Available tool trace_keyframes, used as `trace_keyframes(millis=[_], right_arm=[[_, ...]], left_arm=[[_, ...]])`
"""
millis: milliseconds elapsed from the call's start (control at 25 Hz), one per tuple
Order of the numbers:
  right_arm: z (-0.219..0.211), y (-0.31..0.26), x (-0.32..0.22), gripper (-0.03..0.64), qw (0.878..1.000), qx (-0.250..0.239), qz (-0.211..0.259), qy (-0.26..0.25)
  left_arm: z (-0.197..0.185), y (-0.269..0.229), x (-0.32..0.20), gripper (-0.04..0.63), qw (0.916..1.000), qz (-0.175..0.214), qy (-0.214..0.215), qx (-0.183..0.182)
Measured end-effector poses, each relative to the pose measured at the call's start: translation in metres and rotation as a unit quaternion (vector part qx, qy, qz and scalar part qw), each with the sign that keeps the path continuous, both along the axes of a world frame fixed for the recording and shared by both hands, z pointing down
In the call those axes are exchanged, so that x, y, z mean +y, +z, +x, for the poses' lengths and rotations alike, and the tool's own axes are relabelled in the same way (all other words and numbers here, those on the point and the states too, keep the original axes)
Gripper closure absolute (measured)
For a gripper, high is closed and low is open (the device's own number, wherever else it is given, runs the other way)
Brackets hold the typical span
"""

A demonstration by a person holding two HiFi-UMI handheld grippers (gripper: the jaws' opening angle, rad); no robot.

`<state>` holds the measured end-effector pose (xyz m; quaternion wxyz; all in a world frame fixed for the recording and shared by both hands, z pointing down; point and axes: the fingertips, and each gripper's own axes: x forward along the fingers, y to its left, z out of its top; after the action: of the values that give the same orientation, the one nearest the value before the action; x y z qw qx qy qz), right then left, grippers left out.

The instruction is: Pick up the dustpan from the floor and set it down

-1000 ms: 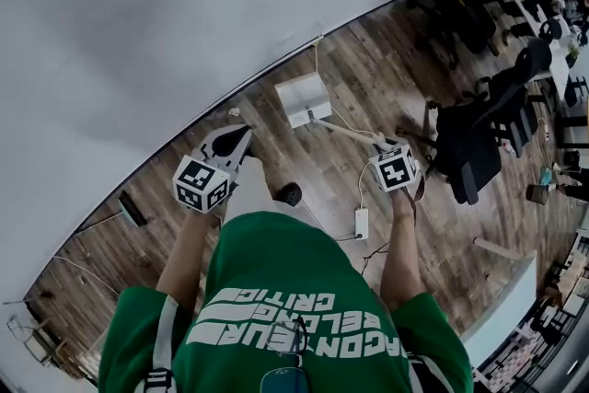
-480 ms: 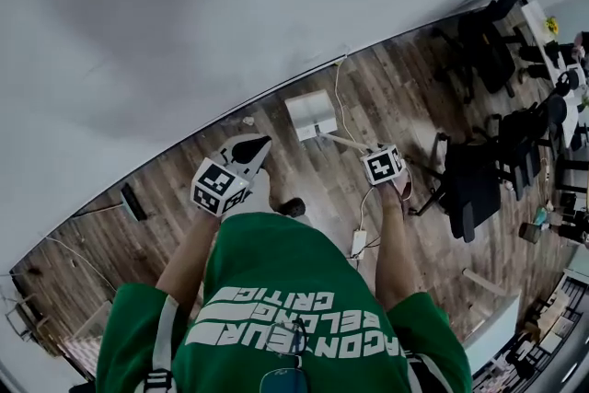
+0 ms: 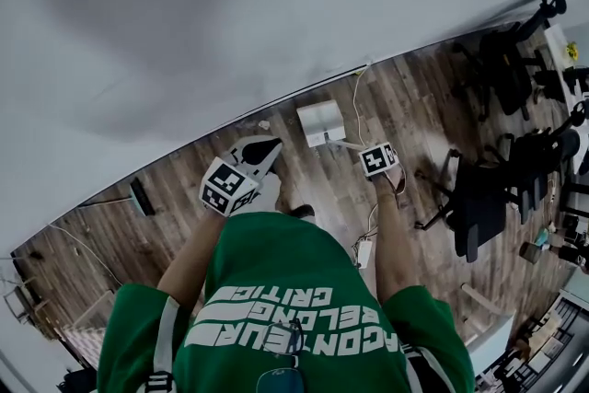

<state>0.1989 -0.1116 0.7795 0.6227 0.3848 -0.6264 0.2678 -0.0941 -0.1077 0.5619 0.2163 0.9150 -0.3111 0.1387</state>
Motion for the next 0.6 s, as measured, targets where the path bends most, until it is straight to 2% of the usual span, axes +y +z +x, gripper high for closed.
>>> trace_keyframes(millis=[600], right_arm=[[-0.032, 0.067, -0.033, 0.502, 1.0, 0.016, -0.023, 0.001]], left_arm=[[-0.022, 0.005, -0.041, 0.599, 0.9996, -0.005, 0.027, -0.009]])
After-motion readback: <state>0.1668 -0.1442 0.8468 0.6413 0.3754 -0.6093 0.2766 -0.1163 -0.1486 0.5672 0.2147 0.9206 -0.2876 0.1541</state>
